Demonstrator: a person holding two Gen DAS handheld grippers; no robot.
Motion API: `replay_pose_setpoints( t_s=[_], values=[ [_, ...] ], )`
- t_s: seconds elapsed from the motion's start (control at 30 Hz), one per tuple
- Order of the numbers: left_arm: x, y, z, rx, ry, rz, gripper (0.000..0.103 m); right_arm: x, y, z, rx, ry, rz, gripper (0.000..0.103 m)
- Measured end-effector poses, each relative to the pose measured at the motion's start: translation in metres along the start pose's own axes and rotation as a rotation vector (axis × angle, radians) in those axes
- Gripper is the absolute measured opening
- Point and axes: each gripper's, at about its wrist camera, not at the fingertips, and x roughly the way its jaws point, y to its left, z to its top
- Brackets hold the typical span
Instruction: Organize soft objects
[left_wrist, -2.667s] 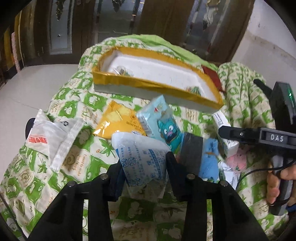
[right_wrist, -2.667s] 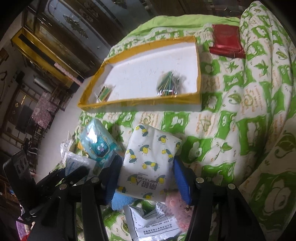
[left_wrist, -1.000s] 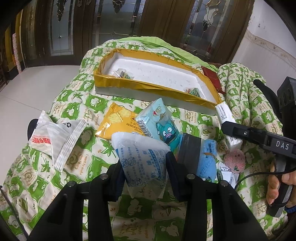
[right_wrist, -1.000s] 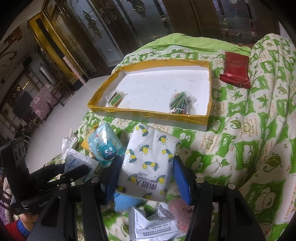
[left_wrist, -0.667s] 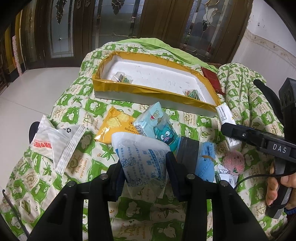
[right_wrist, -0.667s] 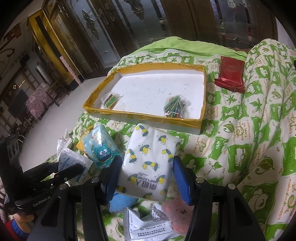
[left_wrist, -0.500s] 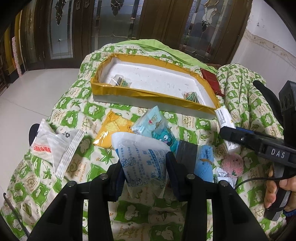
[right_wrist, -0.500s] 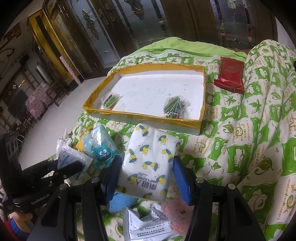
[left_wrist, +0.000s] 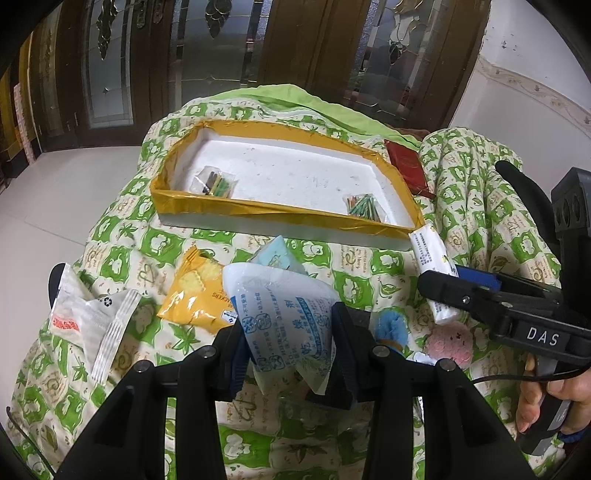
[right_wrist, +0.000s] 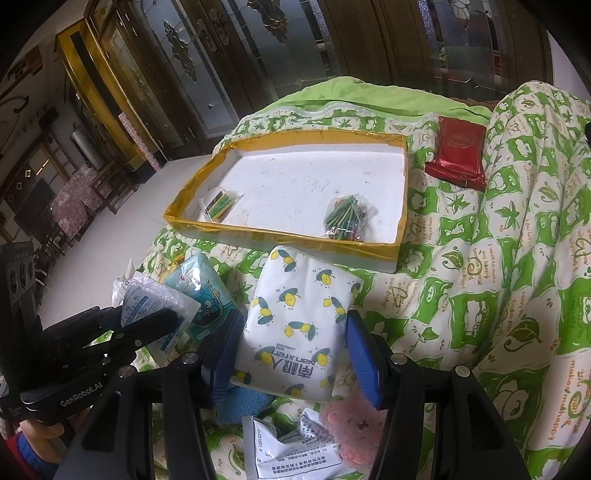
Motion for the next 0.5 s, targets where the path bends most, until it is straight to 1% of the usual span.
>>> replay_pose_setpoints(
  t_s=[0.5],
  values=[
    [0.0019,0.0023,0.0051,0.006,-0.001,0.006,0.041,-0.0072,-0.0018,0.0069,-0.005,-0.034,-0.017,0.060]
  ],
)
